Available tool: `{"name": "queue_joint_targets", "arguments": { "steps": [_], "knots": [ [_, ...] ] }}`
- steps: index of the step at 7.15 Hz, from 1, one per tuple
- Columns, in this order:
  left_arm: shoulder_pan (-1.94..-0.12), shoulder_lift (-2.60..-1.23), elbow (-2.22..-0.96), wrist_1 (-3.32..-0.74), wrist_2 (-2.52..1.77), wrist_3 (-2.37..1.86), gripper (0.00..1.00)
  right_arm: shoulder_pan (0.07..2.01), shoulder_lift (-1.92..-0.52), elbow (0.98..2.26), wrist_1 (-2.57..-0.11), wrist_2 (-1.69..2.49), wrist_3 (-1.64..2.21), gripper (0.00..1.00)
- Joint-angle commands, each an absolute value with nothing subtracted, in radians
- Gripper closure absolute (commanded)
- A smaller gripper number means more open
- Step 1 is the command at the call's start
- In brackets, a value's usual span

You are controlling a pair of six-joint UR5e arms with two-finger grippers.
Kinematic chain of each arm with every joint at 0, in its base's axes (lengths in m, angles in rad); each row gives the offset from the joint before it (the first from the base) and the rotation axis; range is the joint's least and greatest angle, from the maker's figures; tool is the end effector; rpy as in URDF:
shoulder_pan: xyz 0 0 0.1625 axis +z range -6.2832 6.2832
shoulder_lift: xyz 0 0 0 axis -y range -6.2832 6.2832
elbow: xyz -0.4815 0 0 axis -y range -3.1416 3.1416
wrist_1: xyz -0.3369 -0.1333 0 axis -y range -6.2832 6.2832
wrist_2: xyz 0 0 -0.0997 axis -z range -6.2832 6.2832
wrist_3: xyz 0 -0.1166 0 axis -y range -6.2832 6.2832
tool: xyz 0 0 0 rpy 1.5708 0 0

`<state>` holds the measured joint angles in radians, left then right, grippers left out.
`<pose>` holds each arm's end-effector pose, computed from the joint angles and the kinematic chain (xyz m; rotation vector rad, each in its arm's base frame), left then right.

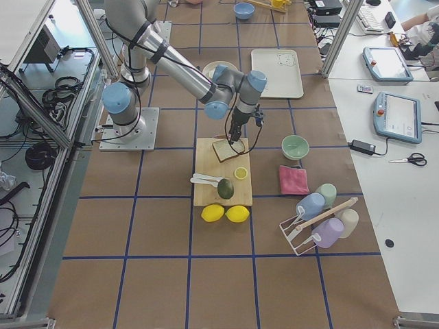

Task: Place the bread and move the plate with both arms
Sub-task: 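Lower the right gripper and grasp the bread slice edge on the board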

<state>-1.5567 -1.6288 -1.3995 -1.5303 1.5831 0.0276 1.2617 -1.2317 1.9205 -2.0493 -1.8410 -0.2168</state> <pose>-0.1251 -0.4808 0.5813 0.0196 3.1169 -0.2397 -0.0530 -0.5020 0.2717 -0.0925 -2.9079 -0.3992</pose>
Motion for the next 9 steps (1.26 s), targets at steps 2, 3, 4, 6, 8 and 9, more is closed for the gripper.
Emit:
{"name": "queue_joint_targets", "arguments": {
  "steps": [2, 3, 4, 6, 8, 9],
  "knots": [
    [-1.555, -1.628, -1.401, -1.531, 1.583, 0.029, 0.0, 1.261, -1.201, 1.921, -2.049, -1.848, -0.213, 0.41],
    [-1.555, -1.628, -1.401, -1.531, 1.583, 0.029, 0.0, 1.259, -1.201, 1.921, -2.049, -1.847, -0.212, 0.58],
    [-1.555, -1.628, -1.401, -1.531, 1.583, 0.029, 0.0, 1.259, -1.201, 1.921, -2.049, -1.847, -0.21, 0.72],
    [-1.555, -1.626, -1.401, -1.531, 1.583, 0.029, 0.0, 1.261, -1.203, 1.919, -2.048, -1.847, -0.213, 1.0],
    [-1.555, -1.628, -1.401, -1.529, 1.583, 0.032, 0.0, 1.259, -1.212, 1.911, -2.043, -1.85, -0.221, 1.0],
    [-1.555, -1.628, -1.399, -1.529, 1.583, 0.032, 0.0, 1.261, -1.218, 1.902, -2.036, -1.85, -0.221, 1.0]
  ]
}}
